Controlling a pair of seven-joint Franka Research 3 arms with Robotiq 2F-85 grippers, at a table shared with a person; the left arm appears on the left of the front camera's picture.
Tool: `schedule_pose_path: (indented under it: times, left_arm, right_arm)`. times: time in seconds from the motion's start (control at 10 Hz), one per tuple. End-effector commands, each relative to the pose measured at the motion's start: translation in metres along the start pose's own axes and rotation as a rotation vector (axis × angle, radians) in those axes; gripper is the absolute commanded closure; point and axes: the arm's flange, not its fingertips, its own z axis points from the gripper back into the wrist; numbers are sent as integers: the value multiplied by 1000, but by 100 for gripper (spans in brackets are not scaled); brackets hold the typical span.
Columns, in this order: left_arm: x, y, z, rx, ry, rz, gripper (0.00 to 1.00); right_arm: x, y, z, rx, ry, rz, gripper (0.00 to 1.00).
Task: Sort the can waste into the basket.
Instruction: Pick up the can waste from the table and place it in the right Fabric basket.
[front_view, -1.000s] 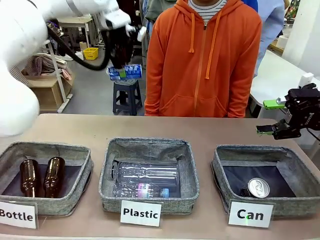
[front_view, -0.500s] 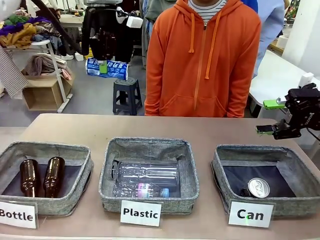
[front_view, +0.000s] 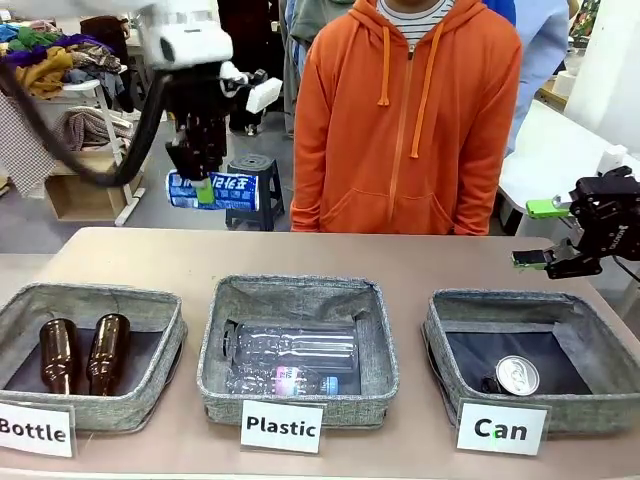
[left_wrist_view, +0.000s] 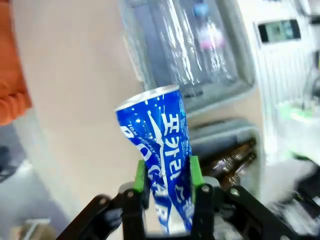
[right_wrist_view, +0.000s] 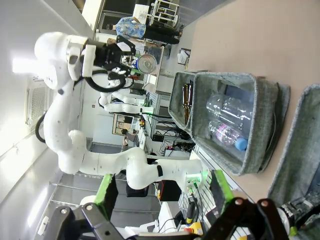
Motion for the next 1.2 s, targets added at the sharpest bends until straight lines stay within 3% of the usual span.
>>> schedule_pose_path:
  times: [0.0, 0.1, 0.2, 0.7, 0.8, 0.9, 1.1]
  left_arm:
    - [-47, -132, -86, 192, -182, -133, 100]
    - [-56, -135, -82, 236, -233, -174, 100]
    - [-69, -135, -77, 268, -358, -240, 100]
    - [-98, -101, -59, 104, -640, -182, 100]
    - [-104, -97, -60, 76, -629, -146, 100]
    - [-91, -121, -68, 135, -585, -205, 100]
    - [-91, -121, -68, 135, -585, -205, 100]
  right_arm:
    - [1, 4, -2, 16, -7, -10, 0]
    - [1, 4, -2, 16, -7, -10, 0]
    - [1, 4, -2, 16, -7, -10, 0]
    - [1, 4, -2, 16, -7, -10, 0]
    - [1, 4, -2, 16, -7, -10, 0]
    - [1, 4, -2, 16, -7, -10, 0]
    - [1, 4, -2, 16, -7, -10, 0]
